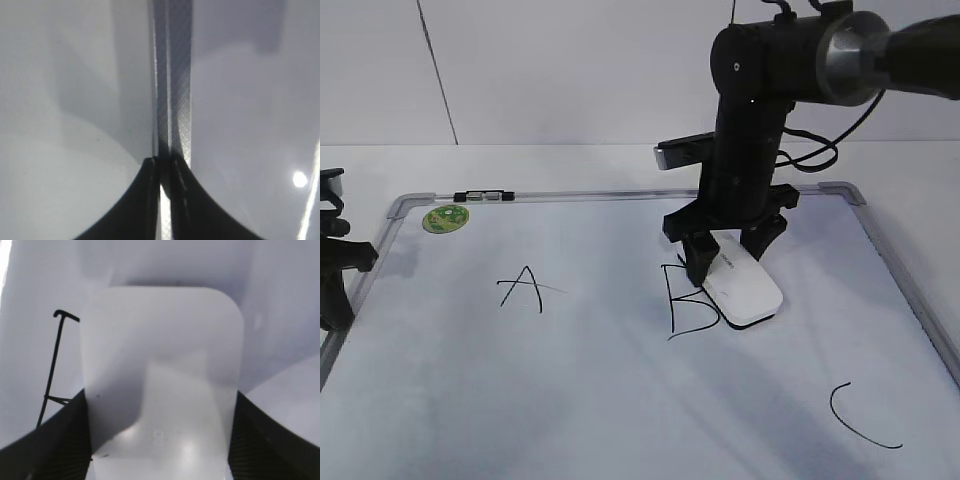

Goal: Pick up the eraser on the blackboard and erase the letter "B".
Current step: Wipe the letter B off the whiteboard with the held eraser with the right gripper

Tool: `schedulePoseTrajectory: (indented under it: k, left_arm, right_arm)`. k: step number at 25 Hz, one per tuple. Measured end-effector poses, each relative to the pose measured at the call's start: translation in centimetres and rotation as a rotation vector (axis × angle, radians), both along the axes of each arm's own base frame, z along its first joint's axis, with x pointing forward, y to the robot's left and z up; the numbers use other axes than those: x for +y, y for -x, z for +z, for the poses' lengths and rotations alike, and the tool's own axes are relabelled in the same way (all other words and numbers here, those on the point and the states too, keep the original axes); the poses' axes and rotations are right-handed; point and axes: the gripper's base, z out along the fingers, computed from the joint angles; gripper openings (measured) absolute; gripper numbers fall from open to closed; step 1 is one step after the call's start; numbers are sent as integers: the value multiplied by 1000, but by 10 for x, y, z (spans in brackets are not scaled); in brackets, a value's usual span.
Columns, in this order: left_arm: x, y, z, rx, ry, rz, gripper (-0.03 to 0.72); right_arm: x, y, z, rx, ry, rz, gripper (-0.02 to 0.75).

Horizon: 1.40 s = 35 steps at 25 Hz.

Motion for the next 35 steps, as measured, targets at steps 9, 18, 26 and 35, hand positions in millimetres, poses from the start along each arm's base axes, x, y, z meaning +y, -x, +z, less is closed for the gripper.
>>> schedulePoseTrajectory:
  k: [9, 18, 26, 35]
  left_arm:
    - [0, 0, 0, 3, -3, -3, 20]
    - [0, 1, 0, 7, -4, -5, 20]
    - [0, 1, 0, 11, -3, -5, 20]
    - [0, 1, 0, 13, -4, -7, 20]
  right_arm:
    - [7, 3, 0, 13, -24, 17, 515]
    - [70, 35, 0, -22, -9, 206, 515]
    - [96, 53, 0, -22, -27, 268, 515]
    - [86, 46, -1, -20, -24, 212, 515]
